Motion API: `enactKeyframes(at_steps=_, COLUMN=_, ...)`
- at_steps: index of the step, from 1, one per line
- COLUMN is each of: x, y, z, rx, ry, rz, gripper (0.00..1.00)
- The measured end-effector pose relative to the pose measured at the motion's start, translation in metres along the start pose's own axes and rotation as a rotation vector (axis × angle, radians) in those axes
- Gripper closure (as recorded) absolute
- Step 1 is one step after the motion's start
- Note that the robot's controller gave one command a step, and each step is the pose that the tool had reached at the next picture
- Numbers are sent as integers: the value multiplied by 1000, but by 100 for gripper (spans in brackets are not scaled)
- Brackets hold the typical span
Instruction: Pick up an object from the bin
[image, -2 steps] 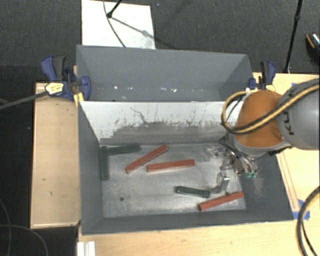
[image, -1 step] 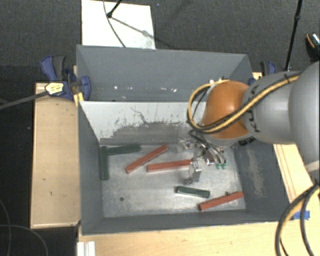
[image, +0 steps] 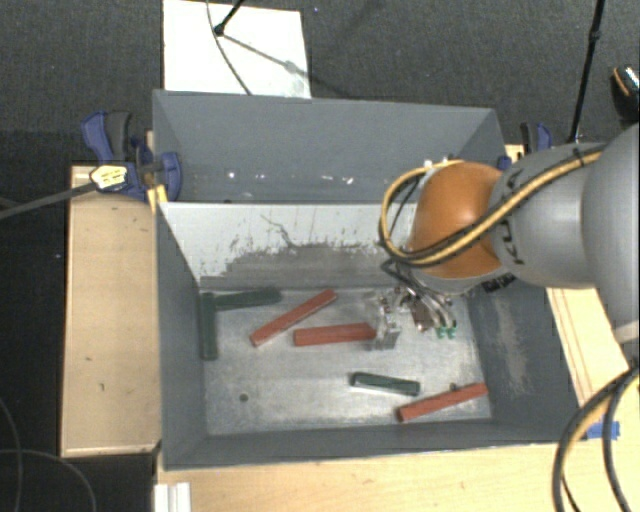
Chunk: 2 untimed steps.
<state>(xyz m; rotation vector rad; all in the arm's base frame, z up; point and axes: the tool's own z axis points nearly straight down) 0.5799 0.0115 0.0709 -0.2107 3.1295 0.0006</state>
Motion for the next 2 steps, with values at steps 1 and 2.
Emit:
enactKeyframes(at_steps=1, x=10, y=13, z=-150, rx=1, ry=-5, rz=-29, gripper=100)
enactKeyframes(at_steps=2, x=7, y=-13, z=-147, rx=1, ry=-2, rz=-225, gripper=100)
